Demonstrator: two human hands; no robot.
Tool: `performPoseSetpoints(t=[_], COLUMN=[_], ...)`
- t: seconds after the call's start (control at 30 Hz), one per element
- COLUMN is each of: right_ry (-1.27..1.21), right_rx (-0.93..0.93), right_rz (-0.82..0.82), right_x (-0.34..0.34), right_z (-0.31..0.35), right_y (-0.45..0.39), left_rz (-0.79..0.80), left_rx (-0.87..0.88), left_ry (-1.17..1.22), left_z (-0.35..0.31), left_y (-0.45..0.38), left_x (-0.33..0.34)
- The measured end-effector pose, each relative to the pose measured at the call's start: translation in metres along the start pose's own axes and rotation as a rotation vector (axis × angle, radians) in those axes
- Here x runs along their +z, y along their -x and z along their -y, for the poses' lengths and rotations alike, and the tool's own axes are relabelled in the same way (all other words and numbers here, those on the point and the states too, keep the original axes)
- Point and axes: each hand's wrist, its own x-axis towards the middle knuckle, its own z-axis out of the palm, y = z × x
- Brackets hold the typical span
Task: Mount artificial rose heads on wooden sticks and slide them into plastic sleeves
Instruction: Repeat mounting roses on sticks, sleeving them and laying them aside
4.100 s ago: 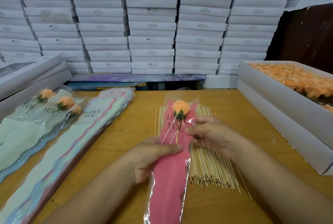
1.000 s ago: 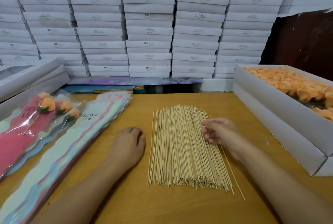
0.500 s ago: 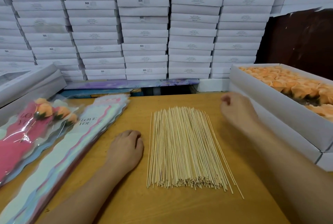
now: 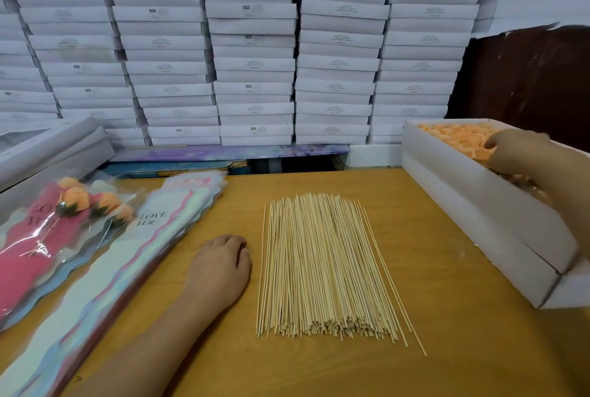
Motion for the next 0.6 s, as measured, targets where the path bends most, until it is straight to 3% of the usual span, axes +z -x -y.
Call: performPoseSetpoints(t=[0.47,0.6], right_ry=[0.038,0.184], right_rx=[-0.041,-0.088], right_rz=[0.133,0.179], right_x=[0.023,0.031], right_z=[-0.014,-0.018], right_y=[0.001,-0.006], left_rz=[-0.012,-0.014], left_rx=[0.014,0.018], left_ry=[-0.003,-0.006], left_z=[0.001,0.001], left_y=[0.000,0.000], left_x=[0.002,0.001])
